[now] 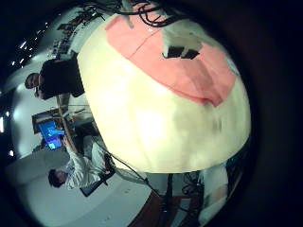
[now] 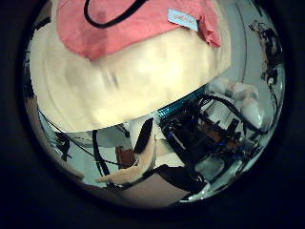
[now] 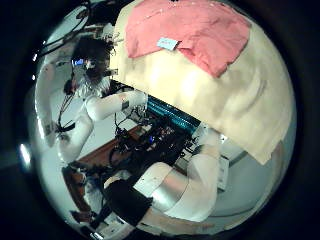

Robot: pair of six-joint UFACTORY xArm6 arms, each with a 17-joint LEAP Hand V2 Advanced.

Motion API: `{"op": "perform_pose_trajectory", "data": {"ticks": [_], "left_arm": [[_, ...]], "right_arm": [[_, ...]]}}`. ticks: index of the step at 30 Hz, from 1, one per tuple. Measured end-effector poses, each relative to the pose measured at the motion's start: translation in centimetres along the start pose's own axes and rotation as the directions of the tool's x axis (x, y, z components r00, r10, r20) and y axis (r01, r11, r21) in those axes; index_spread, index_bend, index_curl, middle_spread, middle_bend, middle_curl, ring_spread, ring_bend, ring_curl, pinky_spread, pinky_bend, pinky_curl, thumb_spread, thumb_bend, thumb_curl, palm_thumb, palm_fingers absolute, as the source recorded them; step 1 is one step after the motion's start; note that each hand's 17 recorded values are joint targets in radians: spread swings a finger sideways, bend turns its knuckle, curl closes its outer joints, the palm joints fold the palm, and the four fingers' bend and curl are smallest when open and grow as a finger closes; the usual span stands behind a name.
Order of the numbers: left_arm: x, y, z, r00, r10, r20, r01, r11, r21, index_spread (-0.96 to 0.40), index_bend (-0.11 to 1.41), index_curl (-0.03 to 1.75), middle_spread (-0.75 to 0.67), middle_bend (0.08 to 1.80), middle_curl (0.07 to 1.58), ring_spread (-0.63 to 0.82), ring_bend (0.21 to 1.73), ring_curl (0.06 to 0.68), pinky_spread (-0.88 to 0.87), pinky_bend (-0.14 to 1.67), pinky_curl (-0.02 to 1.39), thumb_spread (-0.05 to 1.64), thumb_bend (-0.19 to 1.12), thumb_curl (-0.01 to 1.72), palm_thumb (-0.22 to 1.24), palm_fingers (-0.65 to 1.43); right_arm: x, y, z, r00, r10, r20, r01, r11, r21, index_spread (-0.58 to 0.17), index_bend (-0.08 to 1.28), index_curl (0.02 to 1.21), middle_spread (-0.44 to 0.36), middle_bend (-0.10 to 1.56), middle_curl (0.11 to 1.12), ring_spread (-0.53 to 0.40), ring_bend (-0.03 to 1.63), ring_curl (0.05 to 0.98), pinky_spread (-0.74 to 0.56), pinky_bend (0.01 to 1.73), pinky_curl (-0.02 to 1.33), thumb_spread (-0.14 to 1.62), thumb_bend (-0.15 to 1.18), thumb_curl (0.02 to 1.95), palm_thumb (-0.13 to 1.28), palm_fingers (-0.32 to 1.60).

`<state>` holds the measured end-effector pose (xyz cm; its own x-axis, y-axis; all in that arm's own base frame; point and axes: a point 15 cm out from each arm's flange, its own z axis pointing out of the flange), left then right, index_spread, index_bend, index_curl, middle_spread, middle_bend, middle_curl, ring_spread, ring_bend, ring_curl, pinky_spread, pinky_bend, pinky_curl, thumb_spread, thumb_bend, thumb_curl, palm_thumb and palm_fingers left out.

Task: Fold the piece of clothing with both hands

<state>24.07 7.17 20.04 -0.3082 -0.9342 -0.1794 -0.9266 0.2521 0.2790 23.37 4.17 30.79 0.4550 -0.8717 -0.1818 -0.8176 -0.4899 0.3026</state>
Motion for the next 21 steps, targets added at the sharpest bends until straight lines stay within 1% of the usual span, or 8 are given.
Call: {"op": "perform_pose_trajectory", "data": {"ticks": [1,4,8,10,13,18,20,21], "left_arm": [[0.0,0.0,0.6,1.0,-0.002,-0.001,0.002,1.0,0.001,0.02,0.14,0.27,0.25,0.23,0.29,0.4,0.71,0.24,0.23,0.43,0.3,0.93,-0.03,0.31,0.28,-0.03],[0.4,0.1,2.4,1.0,0.014,-0.006,-0.014,1.0,0.001,0.03,0.16,0.28,0.39,0.18,0.28,0.47,0.71,0.236,0.3,0.41,0.29,0.92,-0.03,0.31,0.28,-0.06],[0.6,-0.5,4.2,1.0,0.024,-0.009,-0.024,0.999,0.036,0.04,0.16,0.28,0.47,0.19,0.27,0.56,0.68,0.219,0.37,0.37,0.28,0.92,-0.03,0.31,0.28,-0.06],[0.8,-0.7,4.9,0.999,0.032,-0.008,-0.032,0.998,0.053,0.05,0.15,0.27,0.48,0.18,0.27,0.58,0.71,0.224,0.38,0.34,0.28,0.92,-0.03,0.31,0.28,-0.04],[1.0,-0.8,5.4,0.999,0.043,-0.009,-0.042,0.997,0.062,0.05,0.18,0.29,0.53,0.18,0.27,0.66,0.61,0.19,0.41,0.33,0.28,0.92,-0.03,0.31,0.28,-0.07],[1.2,-0.8,5.7,0.999,0.045,-0.006,-0.045,0.996,0.073,0.07,0.17,0.3,0.47,0.17,0.25,0.69,0.6,0.185,0.43,0.29,0.28,0.92,-0.03,0.31,0.28,-0.05],[1.1,-0.9,5.4,0.999,0.035,0.002,-0.036,0.994,0.101,0.06,0.15,0.3,0.37,0.23,0.29,0.72,0.6,0.184,0.42,0.26,0.28,0.92,-0.03,0.32,0.3,0.04],[1.0,-1.1,5.2,1.0,0.029,0.011,-0.03,0.991,0.127,0.04,0.23,0.32,0.34,0.32,0.31,0.73,0.5,0.148,0.41,0.21,0.26,0.93,-0.02,0.32,0.31,0.09]], "right_arm": [[0.0,-0.1,0.1,1.0,0.001,0.0,-0.001,1.0,-0.002,-0.334,0.17,0.3,0.084,0.21,0.35,0.291,0.41,0.186,0.44,0.31,0.24,1.09,-0.03,0.18,-0.03,0.31],[0.1,-0.3,0.4,1.0,0.01,0.008,-0.01,1.0,-0.017,-0.333,0.17,0.3,0.085,0.21,0.35,0.28,0.4,0.186,0.44,0.31,0.24,1.09,-0.03,0.18,-0.03,0.31],[0.2,-1.1,0.8,1.0,0.022,0.011,-0.022,0.999,-0.032,-0.332,0.17,0.3,0.09,0.21,0.35,0.278,0.39,0.186,0.43,0.31,0.25,1.1,-0.03,0.18,-0.03,0.31],[0.2,-1.3,1.0,1.0,0.025,0.01,-0.024,0.999,-0.036,-0.332,0.17,0.3,0.091,0.2,0.35,0.27,0.38,0.185,0.43,0.31,0.25,1.1,-0.03,0.18,-0.03,0.31],[0.0,-1.6,1.3,0.999,0.031,0.009,-0.031,0.998,-0.048,-0.332,0.17,0.3,0.092,0.2,0.35,0.257,0.37,0.187,0.43,0.31,0.25,1.1,-0.03,0.18,-0.03,0.31],[-0.5,-2.2,1.5,1.0,0.029,0.003,-0.029,0.998,-0.056,-0.333,0.17,0.3,0.093,0.2,0.35,0.24,0.37,0.193,0.43,0.31,0.26,1.1,-0.03,0.17,-0.03,0.31],[-0.7,-2.4,1.5,1.0,0.026,-0.002,-0.026,0.998,-0.055,-0.332,0.17,0.3,0.093,0.2,0.35,0.233,0.37,0.195,0.43,0.31,0.26,1.1,-0.03,0.17,-0.03,0.31],[-0.7,-2.4,1.6,1.0,0.028,-0.002,-0.028,0.998,-0.056,-0.332,0.17,0.3,0.093,0.2,0.34,0.232,0.37,0.195,0.43,0.31,0.26,1.1,-0.03,0.17,-0.03,0.31]]}}
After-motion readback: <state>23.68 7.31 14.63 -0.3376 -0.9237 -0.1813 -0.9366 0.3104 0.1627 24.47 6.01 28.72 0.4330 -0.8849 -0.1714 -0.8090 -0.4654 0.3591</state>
